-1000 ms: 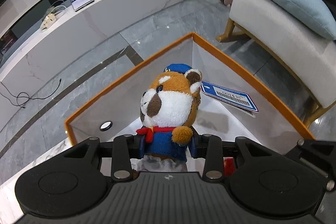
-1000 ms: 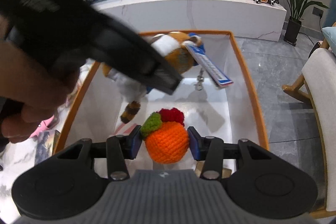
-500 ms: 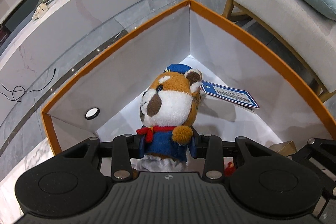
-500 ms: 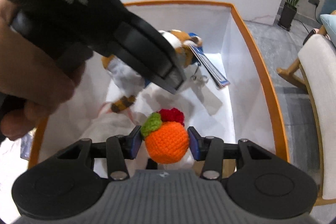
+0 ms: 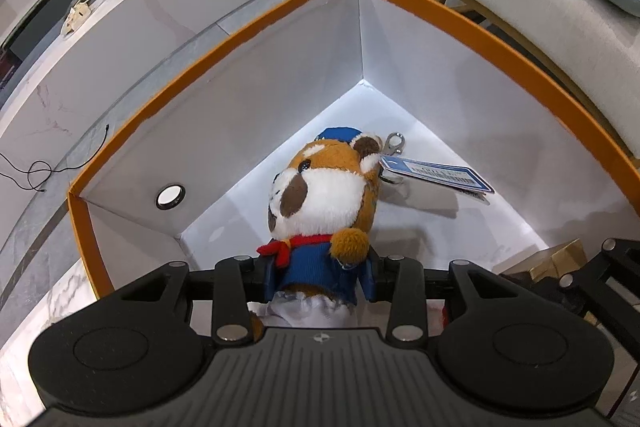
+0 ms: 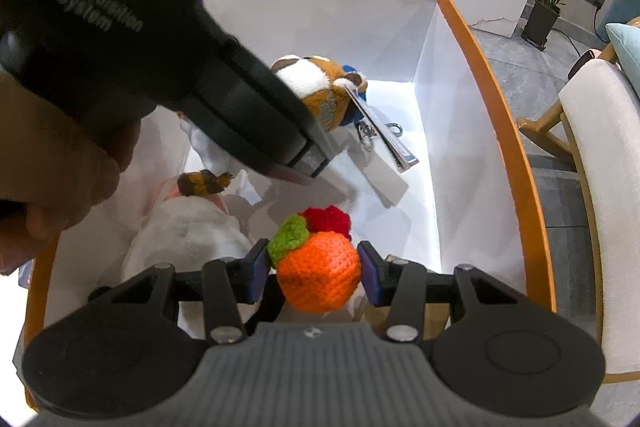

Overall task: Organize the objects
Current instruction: 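Open the left gripper to drop the panda plush into the box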

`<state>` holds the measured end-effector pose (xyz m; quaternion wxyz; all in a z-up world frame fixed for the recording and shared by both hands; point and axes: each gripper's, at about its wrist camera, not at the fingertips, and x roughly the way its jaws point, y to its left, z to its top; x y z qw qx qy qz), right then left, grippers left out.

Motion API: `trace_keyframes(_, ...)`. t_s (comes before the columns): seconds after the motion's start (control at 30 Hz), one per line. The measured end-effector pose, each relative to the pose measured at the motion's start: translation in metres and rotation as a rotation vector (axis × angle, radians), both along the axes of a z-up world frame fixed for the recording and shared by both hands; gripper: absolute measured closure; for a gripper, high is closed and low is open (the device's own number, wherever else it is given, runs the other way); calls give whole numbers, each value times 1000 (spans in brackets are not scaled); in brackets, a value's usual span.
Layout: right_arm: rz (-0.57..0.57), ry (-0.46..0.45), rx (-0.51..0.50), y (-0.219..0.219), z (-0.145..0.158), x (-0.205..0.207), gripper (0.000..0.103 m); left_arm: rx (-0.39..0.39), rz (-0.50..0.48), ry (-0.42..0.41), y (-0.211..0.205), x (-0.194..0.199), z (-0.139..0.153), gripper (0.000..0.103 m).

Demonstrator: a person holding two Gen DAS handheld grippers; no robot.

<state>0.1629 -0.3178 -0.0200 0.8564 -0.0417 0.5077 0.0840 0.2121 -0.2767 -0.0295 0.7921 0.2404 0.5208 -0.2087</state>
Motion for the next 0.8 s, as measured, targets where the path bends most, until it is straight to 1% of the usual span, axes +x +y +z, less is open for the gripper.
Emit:
trace_keyframes(0.1, 0, 1, -2, -1, 0, 0, 54, 6, 3, 5, 2, 0, -4, 58)
trace_keyframes(0.17, 0, 1, -3, -1, 0, 1, 51, 9, 4, 7, 5, 0, -5, 57)
trace_keyframes(0.2, -1, 1, -4, -2, 0, 2, 50, 8, 5, 5, 5, 0, -5, 54)
trace_keyframes(0.23, -3, 0, -3, -2, 0, 3, 49, 4, 11, -2, 6, 0, -4, 46)
trace_keyframes(0.3, -7, 1, -1, -3, -1, 3, 48, -17, 28, -16, 10, 1, 1, 41)
trace_keyframes(0.37, -10, 1, 1, -4, -1, 5, 47, -32, 34, -14, 13, 1, 4, 41)
trace_keyframes(0.53, -10, -1, -6, -4, -1, 6, 46, -38, 18, -40, 13, -3, 15, 40)
trace_keyframes(0.67, -9, -6, -7, 4, 3, -1, 42, -55, 14, -61, 14, -8, 24, 38)
trace_keyframes(0.8, -7, -28, 3, 3, 12, -3, 41, -113, 23, -104, 23, -15, 40, 37)
